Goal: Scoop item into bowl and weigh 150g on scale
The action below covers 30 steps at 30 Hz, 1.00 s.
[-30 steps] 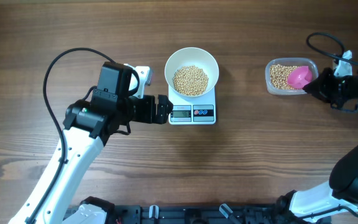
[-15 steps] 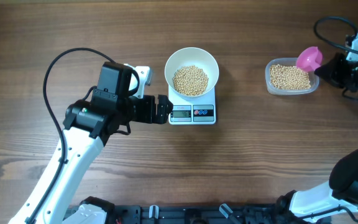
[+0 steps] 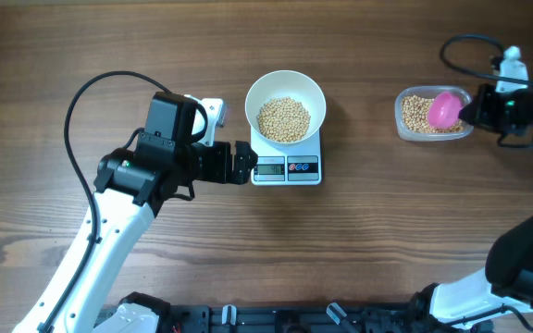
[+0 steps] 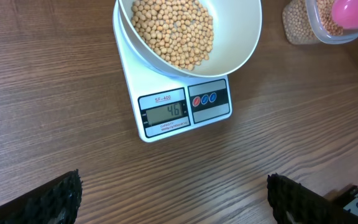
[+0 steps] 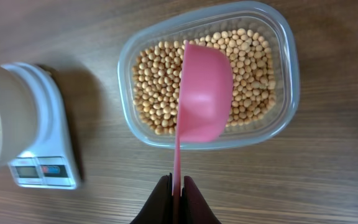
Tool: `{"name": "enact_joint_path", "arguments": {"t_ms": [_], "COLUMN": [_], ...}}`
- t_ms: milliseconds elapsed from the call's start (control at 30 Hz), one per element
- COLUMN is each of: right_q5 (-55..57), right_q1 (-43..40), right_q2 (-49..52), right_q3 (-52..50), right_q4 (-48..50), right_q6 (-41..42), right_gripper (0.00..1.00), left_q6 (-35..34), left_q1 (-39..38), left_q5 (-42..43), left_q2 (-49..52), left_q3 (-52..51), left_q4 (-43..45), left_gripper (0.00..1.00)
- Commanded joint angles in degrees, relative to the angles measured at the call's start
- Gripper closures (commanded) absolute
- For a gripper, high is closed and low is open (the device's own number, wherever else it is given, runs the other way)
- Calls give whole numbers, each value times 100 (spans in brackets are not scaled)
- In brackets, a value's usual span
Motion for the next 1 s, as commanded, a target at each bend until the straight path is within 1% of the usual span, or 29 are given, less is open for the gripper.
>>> {"name": "enact_joint_path", "arguments": {"t_ms": [0,167,500,700,967], "right_q5": [837,929,887,1561,1572], "right_q1": [376,638,643,643,645], "right_q2": [-94,15,251,251,260], "right_q3": [107,105,96,96,94], "right_q4": [66,271,256,264,444], "right_q6": [-201,-195,-192,-177,-168], "right_gripper": [96,96,96,96,96], "left_q6": [90,90,90,90,90], "left_q1": [-20,-20,-20,-20,-20], "left_q5": [70,70,70,70,70], "left_q2": [15,15,15,15,15], "left_q3": [-42,-42,-42,-42,-42], "left_q4": [17,17,17,17,17], "left_gripper": [0,0,0,0,0]}}
